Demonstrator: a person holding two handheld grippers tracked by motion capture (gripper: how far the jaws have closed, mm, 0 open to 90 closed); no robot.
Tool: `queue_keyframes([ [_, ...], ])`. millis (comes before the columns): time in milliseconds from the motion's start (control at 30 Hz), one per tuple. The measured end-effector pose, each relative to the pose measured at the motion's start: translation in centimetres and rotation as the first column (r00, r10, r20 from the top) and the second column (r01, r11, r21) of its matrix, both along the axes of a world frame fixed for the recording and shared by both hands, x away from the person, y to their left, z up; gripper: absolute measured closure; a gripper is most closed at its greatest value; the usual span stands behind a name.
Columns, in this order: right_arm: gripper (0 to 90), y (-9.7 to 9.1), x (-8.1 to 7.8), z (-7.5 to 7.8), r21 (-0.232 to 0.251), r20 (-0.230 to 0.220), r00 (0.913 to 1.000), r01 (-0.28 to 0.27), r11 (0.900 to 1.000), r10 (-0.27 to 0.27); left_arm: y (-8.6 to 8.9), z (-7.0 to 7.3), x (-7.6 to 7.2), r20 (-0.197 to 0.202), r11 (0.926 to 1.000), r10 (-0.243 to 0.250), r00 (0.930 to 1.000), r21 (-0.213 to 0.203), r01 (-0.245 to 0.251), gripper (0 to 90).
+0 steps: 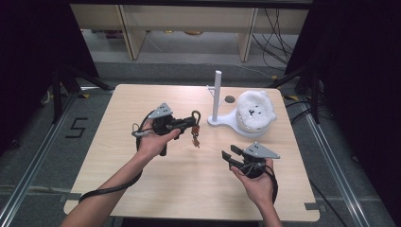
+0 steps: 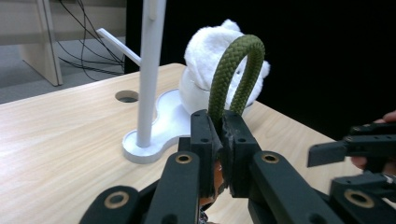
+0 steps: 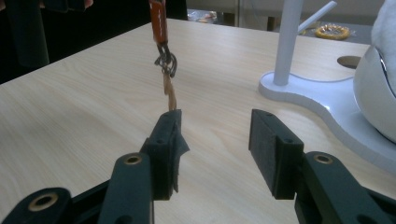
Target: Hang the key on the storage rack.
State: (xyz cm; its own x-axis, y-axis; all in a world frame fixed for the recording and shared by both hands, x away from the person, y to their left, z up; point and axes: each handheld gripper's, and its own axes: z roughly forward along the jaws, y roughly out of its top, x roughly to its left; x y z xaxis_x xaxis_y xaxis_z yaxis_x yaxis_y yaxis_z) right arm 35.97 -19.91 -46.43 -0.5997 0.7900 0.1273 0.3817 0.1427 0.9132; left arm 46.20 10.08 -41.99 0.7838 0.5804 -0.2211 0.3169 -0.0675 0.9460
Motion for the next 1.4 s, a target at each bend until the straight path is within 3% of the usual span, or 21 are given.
queue_keyframes([
  [133,54.0,-0.3,-0.4,-0.3,-0.003,-0.021,0.9995,0.024,0.9997,-0.024,0.0,0.1,0.6,0.011,1.0000,0.006,0.9999,0.006,-0.006,83.9],
  [200,53.8,-0.4,-0.6,-0.8,0.022,-0.036,0.9991,0.024,0.9995,-0.023,-0.1,0.1,1.0,0.013,0.9999,0.009,0.9999,0.009,-0.009,83.8],
  [267,53.7,-0.7,-0.6,-0.9,0.001,-0.030,0.9993,0.021,0.9998,-0.020,-0.2,0.3,1.3,0.013,0.9999,0.013,0.9998,0.009,-0.013,83.9],
  [300,53.4,-0.5,-1.0,-0.9,0.021,-0.067,0.9967,0.047,0.9987,-0.045,-0.4,0.4,1.7,0.016,0.9999,0.014,0.9998,0.007,-0.014,83.9],
  [400,53.4,-0.8,-0.8,-1.1,-0.002,-0.033,0.9989,0.035,0.9994,-0.035,-0.5,0.5,1.9,0.017,0.9998,0.017,0.9997,0.010,-0.018,83.8],
  [533,53.3,-1.0,-0.7,-1.3,-0.009,-0.019,0.9994,0.029,0.9995,-0.029,-0.9,0.7,2.5,0.018,0.9998,0.016,0.9997,0.013,-0.017,83.8],
  [767,53.1,-0.7,-0.7,-1.6,0.031,-0.032,0.9988,0.038,0.9988,-0.037,-1.1,0.9,3.4,0.021,0.9996,0.023,0.9995,0.017,-0.023,83.8],
  [867,53.1,-1.1,-0.6,-1.6,-0.012,-0.011,0.9995,0.031,0.9995,-0.031,-1.2,1.0,3.8,0.023,0.9994,0.024,0.9994,0.024,-0.025,83.8],
  [933,53.1,-1.0,-0.7,-1.6,-0.007,-0.018,0.9993,0.034,0.9994,-0.034,-1.3,1.1,4.0,0.024,0.9993,0.028,0.9993,0.025,-0.028,83.8],
  [967,53.2,-0.8,-0.9,-1.6,0.016,-0.055,0.9976,0.044,0.9989,-0.043,-1.3,1.2,4.1,0.024,0.9992,0.028,0.9993,0.027,-0.029,83.8],
  [1100,53.1,-0.9,-0.7,-1.7,0.019,-0.025,0.9990,0.037,0.9991,-0.036,-1.6,1.5,4.6,0.029,0.9989,0.028,0.9992,0.035,-0.029,83.8],
  [1133,53.2,-0.8,-0.8,-1.7,0.042,-0.045,0.9981,0.044,0.9982,-0.042,-1.7,1.5,4.7,0.028,0.9989,0.030,0.9992,0.035,-0.031,83.9],
  [1167,53.1,-0.8,-0.9,-1.6,0.034,-0.063,0.9970,0.048,0.9983,-0.045,-1.8,1.6,5.0,0.029,0.9987,0.031,0.9991,0.039,-0.032,83.9],
  [1233,53.1,-1.1,-0.7,-1.6,0.010,-0.041,0.9986,0.035,0.9993,-0.034,-1.9,1.7,5.1,0.027,0.9988,0.033,0.9991,0.036,-0.034,83.9],
  [1267,53.1,-0.9,-0.7,-1.8,0.025,-0.039,0.9987,0.035,0.9991,-0.034,-2.0,1.7,5.3,0.027,0.9986,0.034,0.9990,0.038,-0.035,83.8],
  [1300,53.1,-1.1,-0.4,-1.8,0.010,-0.012,0.9997,0.023,0.9997,-0.023,-2.1,1.8,5.4,0.027,0.9984,0.035,0.9990,0.042,-0.037,83.9],
  [1333,53.1,-0.9,-0.7,-1.8,0.037,-0.058,0.9978,0.035,0.9987,-0.033,-2.2,1.8,5.6,0.025,0.9986,0.035,0.9991,0.040,-0.036,83.9],
  [1400,53.1,-0.9,-0.7,-1.8,0.038,-0.059,0.9977,0.035,0.9986,-0.033,-2.3,1.9,5.9,0.026,0.9984,0.037,0.9990,0.043,-0.038,83.9],
])
